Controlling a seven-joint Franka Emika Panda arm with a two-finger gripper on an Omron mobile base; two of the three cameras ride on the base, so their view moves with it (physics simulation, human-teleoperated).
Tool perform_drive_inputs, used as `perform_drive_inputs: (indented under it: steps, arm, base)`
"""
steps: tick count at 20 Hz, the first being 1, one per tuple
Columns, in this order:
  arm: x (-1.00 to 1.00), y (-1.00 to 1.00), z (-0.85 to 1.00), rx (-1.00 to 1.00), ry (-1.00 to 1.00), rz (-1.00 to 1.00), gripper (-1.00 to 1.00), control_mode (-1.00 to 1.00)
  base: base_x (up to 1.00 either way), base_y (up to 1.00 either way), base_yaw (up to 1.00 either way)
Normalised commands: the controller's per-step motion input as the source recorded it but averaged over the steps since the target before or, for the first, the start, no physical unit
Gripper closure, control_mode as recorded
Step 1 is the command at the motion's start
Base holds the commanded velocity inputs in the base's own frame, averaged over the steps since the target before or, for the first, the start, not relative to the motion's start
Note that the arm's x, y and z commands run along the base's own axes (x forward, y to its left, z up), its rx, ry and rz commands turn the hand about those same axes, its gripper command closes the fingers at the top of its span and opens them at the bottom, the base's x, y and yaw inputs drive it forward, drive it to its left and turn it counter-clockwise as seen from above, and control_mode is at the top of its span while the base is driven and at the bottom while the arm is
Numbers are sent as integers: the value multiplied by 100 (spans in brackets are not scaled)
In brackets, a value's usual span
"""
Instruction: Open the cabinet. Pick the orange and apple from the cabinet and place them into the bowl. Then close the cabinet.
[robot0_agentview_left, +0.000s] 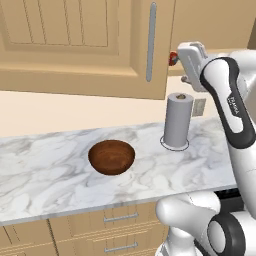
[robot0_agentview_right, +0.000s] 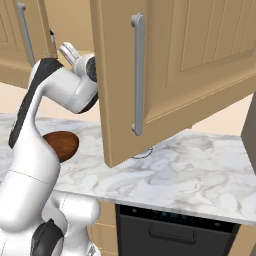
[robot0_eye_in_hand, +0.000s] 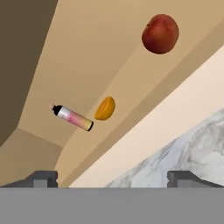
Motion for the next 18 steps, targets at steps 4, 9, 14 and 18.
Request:
perform_drive_inputs:
  steps: [4,9,14,18]
  arm:
    - [32,26,-3,7,2,12,-100,-100]
    - [10,60,-6,1,1,14,-100,-100]
    - [-8,50,0,0,0,14,-100,-100]
    - [-69,35,0,0,0,17,-100,-100]
  base:
    - [0,0,0]
    - [0,0,0]
    - [0,0,0]
    - [0,0,0]
